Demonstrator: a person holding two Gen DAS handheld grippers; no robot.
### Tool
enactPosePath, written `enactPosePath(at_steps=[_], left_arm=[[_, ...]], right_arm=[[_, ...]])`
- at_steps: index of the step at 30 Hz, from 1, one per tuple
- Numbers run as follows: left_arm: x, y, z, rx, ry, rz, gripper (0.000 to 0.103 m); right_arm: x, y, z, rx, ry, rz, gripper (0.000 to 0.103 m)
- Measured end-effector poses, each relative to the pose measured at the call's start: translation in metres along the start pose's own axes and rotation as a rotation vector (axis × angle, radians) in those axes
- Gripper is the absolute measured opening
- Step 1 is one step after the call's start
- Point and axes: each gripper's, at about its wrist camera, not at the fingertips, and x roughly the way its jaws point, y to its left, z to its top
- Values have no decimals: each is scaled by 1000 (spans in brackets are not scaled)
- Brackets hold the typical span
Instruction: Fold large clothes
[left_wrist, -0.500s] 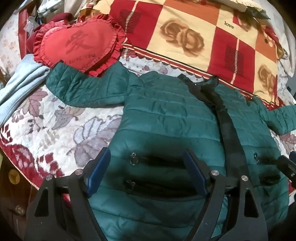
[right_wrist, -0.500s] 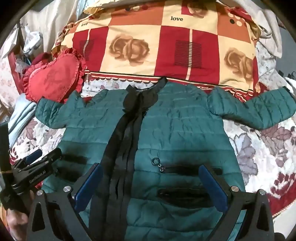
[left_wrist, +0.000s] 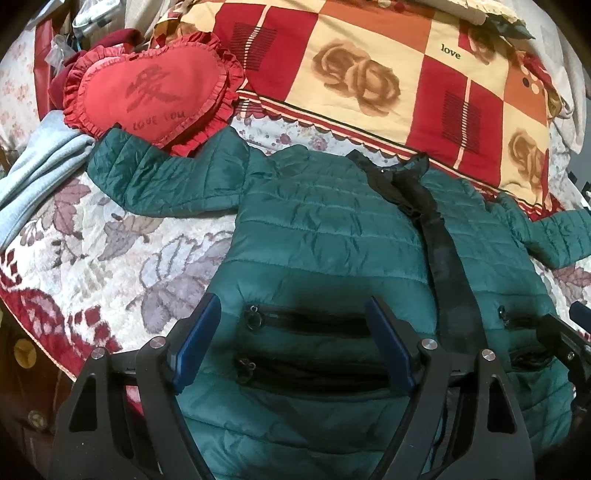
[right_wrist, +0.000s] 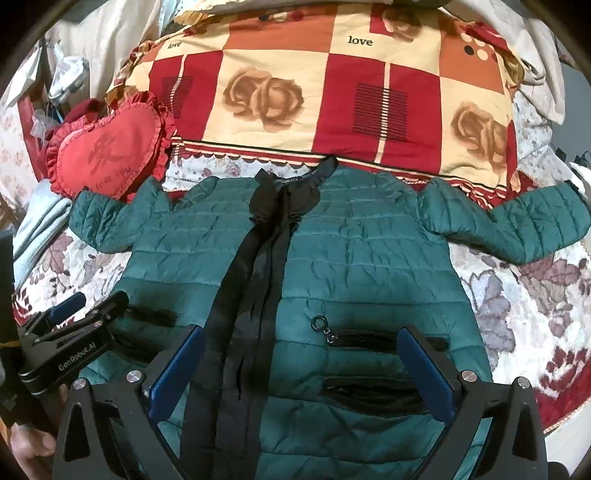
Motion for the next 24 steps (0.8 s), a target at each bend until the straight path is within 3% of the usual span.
enactPosePath(at_steps=[13,17,24], left_arm=[[2,-2,0,-6,13,-8,81],[2,-4,-1,-6,19,-10,81],[3,-5,-1,-2,18,-11,81]], right_arm=[[1,-4,-4,25,-10,-3,103],[0,-6,-4,36,-48,42,103],[5,-3,-4,20,34,-31,103]])
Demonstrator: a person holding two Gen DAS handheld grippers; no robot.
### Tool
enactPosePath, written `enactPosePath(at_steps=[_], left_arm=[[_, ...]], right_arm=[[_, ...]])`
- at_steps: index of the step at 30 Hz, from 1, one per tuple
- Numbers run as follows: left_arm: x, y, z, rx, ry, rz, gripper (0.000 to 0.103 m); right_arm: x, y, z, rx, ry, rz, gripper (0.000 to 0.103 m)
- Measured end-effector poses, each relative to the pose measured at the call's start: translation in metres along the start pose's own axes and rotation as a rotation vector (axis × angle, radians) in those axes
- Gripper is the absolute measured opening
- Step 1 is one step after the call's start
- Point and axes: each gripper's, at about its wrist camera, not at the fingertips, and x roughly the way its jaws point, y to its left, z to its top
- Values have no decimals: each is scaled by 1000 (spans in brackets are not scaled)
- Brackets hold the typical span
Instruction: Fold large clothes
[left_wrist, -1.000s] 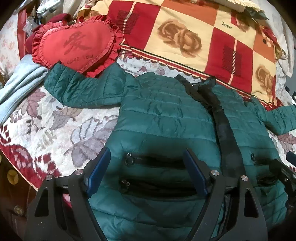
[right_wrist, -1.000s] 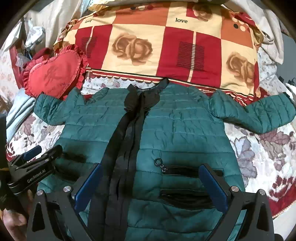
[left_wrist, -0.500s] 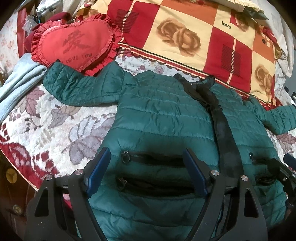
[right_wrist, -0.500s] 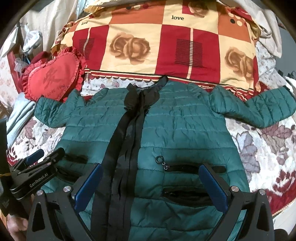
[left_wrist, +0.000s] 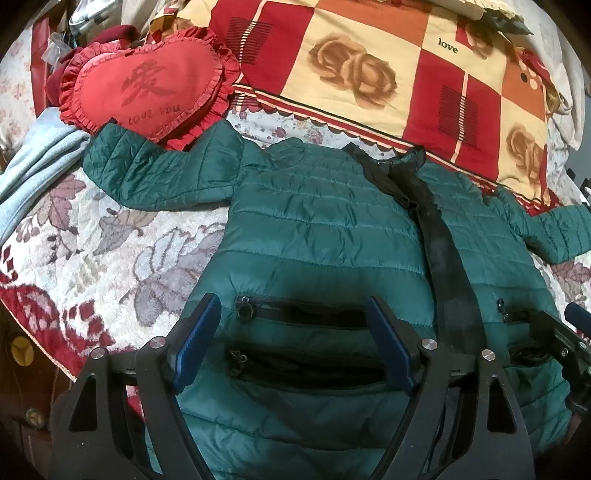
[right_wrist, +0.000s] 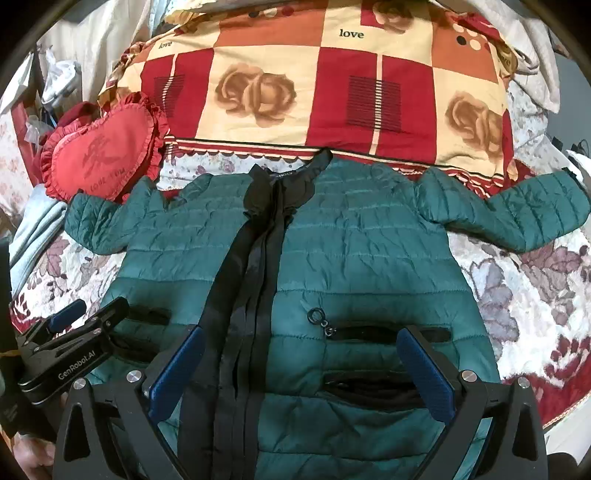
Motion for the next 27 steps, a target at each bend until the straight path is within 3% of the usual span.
enactPosePath(at_steps=[27], left_arm=[[-5,-11,-5,14,1,-7,81]], right_arm=[[0,0,-6,6,20,-13,103]])
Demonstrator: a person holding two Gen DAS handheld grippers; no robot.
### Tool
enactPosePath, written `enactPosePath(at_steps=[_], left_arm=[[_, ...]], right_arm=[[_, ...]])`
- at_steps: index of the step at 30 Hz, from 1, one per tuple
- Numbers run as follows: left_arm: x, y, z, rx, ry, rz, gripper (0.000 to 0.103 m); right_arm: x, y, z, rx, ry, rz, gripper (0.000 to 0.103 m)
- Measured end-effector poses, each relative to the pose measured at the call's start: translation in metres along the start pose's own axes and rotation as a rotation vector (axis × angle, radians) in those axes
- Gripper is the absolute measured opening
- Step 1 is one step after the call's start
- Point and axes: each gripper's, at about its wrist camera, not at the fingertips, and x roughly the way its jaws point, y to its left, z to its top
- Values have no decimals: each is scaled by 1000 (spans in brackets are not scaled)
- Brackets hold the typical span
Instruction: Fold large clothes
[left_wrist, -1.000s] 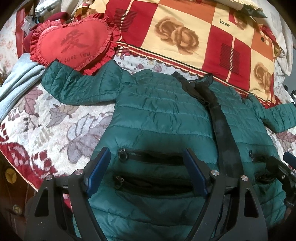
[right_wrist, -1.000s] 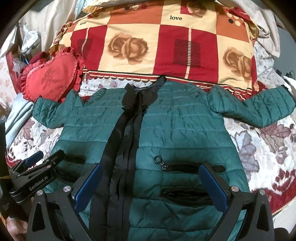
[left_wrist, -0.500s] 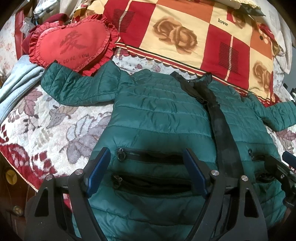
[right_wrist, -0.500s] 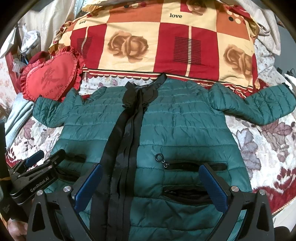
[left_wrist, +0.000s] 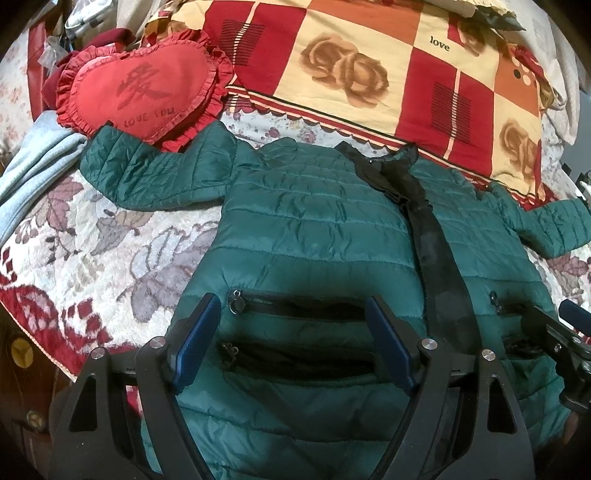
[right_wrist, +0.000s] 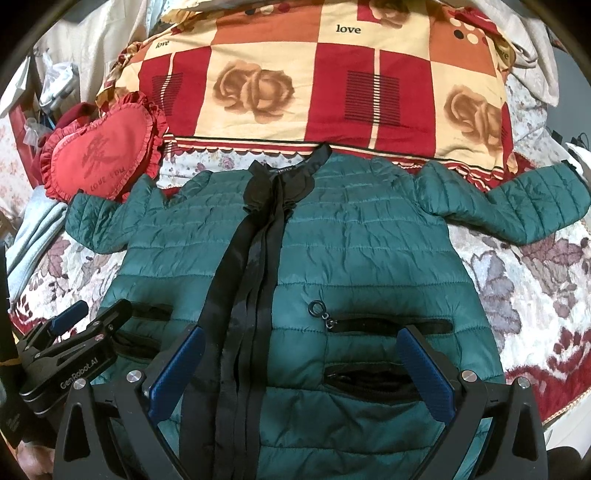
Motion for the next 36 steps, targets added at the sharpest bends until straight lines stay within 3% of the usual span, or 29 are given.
enactPosePath(at_steps=[36], left_arm=[[1,-4,-10,24,19,-28,81]], right_arm=[[8,-2,-1,23,24,30,103]])
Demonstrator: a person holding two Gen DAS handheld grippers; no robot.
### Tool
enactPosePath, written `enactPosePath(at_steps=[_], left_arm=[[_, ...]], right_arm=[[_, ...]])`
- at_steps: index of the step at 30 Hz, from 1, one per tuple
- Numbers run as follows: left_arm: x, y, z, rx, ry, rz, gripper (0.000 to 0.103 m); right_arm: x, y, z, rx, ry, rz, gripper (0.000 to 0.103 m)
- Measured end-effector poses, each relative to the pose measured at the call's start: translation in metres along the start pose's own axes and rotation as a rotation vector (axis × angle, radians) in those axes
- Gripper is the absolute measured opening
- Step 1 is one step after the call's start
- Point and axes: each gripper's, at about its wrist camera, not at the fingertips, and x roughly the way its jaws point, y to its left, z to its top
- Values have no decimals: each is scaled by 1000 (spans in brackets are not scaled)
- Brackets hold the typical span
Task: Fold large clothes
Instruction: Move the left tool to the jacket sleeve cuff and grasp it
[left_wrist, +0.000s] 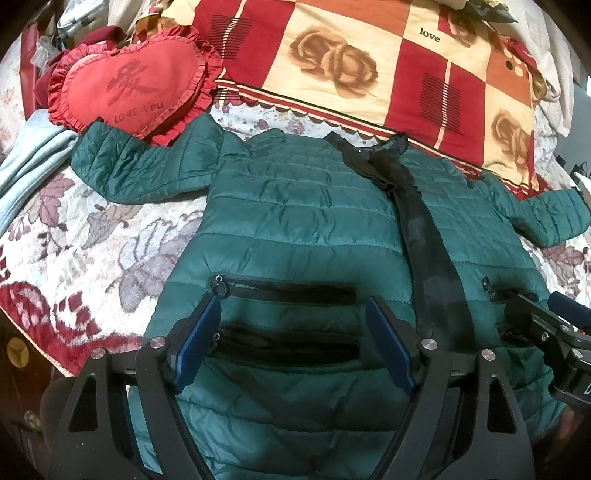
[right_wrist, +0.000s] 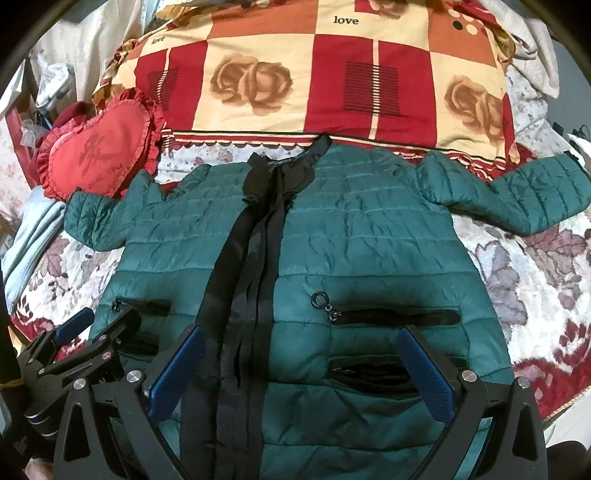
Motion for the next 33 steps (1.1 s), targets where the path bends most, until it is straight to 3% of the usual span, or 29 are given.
enactPosePath(at_steps=[14,22,33], left_arm=[[5,15,12,-18,0,30,81],[16,29,20,-46,18,52,81],[30,100,58,-190,21,119,81]], right_arm=[[8,4,11,4,19,28,103],[15,26,19,-86,-12,4,103],[31,33,23,-78,26,69,103]])
